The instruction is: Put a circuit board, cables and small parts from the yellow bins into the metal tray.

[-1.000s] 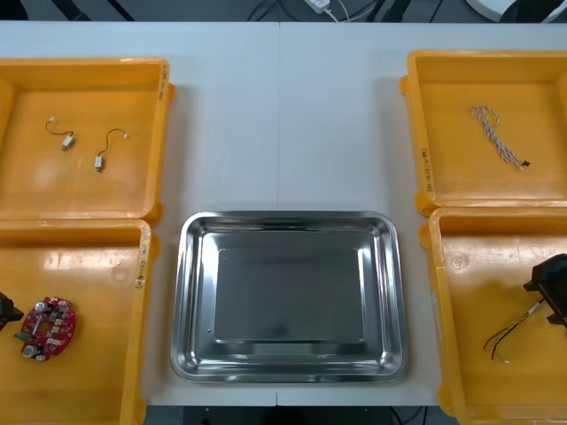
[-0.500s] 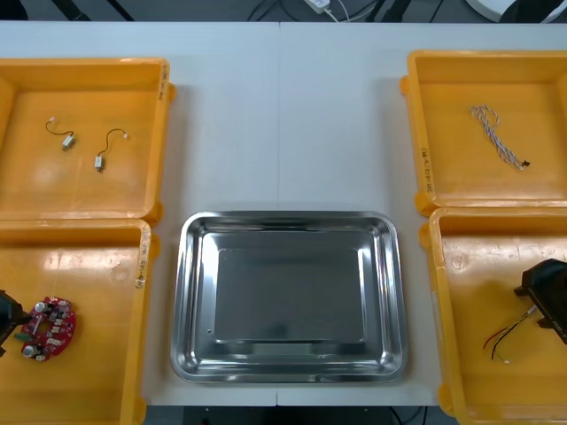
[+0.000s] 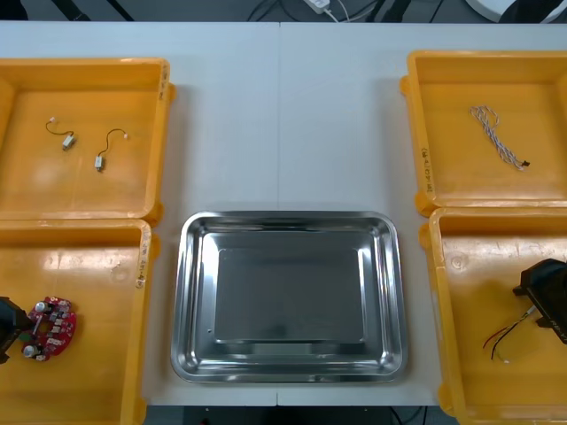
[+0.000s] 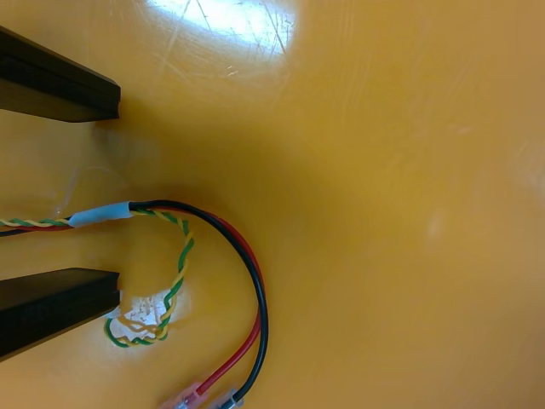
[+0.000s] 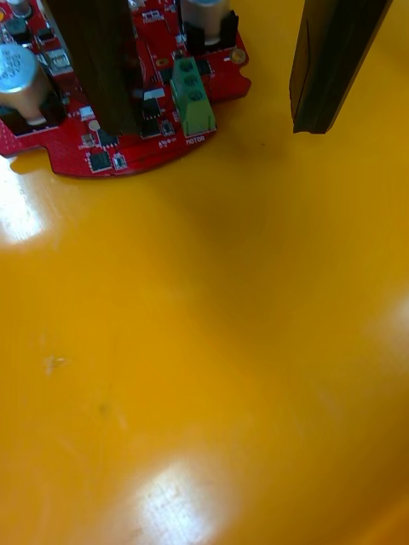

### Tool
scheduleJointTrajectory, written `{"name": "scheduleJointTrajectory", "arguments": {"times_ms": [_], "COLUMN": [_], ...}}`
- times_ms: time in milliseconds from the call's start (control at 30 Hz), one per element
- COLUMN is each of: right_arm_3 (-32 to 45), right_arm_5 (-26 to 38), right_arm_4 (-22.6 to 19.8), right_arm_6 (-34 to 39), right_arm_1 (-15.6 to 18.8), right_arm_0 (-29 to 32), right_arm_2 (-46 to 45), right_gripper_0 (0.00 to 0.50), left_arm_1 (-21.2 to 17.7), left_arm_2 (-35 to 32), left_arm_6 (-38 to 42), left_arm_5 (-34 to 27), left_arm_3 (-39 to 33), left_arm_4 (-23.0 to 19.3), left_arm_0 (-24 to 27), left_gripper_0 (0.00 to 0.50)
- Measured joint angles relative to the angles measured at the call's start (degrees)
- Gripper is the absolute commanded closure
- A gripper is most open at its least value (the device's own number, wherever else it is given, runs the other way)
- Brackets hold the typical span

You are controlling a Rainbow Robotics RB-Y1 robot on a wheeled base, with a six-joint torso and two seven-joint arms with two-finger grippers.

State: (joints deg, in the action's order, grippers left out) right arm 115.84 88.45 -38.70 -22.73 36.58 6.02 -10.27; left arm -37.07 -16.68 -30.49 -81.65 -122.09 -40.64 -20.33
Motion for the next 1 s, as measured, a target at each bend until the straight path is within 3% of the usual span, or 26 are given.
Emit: {"name": "scheduleJointTrajectory", "arguments": {"times_ms": [33,100,200,233,333,400,433,467,500,567,633,667,1000], "right_arm_3": [0.0,-0.1,-0.6,-0.6,-0.7,-0.7,-0.7,-0.7,-0.7,-0.7,-0.7,-0.7,-0.7], "right_arm_5": [0.0,0.0,-0.2,-0.4,-0.5,-0.5,-0.5,-0.5,-0.5,-0.5,-0.5,-0.5,-0.3], "right_arm_4": [0.0,0.0,0.0,0.0,0.0,0.0,0.0,0.0,0.0,0.0,0.0,0.0,0.0], "right_arm_6": [0.0,0.0,0.0,0.0,0.0,0.0,0.0,0.0,0.0,0.0,0.0,0.0,0.0], "right_arm_1": [0.0,0.0,0.0,0.0,0.0,0.0,0.0,0.0,0.0,0.0,0.0,0.0,0.0], "right_arm_0": [0.0,-0.1,-0.1,-0.1,-0.3,-0.3,-0.3,-0.3,-0.3,-0.3,-0.3,-0.3,-0.4], "right_arm_2": [0.0,0.1,0.5,0.6,0.7,0.7,0.7,0.7,0.7,0.7,0.7,0.7,0.7], "right_gripper_0": [0.080,0.140,0.293,0.382,0.500,0.500,0.500,0.500,0.500,0.500,0.500,0.500,0.500], "left_arm_1": [0.0,0.0,0.0,0.0,0.0,0.0,0.0,0.0,0.0,0.0,0.0,0.0,0.0], "left_arm_2": [0.0,0.0,0.0,0.0,0.0,0.0,0.0,0.0,0.0,0.0,0.0,0.0,0.0], "left_arm_6": [0.0,0.0,0.0,0.0,0.0,0.0,0.0,0.0,0.0,0.0,0.0,0.0,0.0], "left_arm_5": [0.0,0.0,0.1,0.1,0.1,0.2,0.2,0.2,0.2,0.2,0.4,0.5,1.2], "left_arm_3": [0.2,0.3,0.3,0.3,0.3,0.3,0.3,0.3,0.3,0.3,0.3,0.3,0.3], "left_arm_4": [0.0,0.1,0.1,0.1,0.1,0.2,0.2,0.2,0.2,0.2,0.2,0.2,0.1], "left_arm_0": [0.0,0.0,0.0,0.0,0.0,0.0,0.0,0.0,0.0,0.0,0.0,0.0,0.0], "left_gripper_0": [0.000,0.000,0.000,0.000,0.000,0.000,0.028,0.128,0.176,0.401,0.476,0.495,0.497]}}
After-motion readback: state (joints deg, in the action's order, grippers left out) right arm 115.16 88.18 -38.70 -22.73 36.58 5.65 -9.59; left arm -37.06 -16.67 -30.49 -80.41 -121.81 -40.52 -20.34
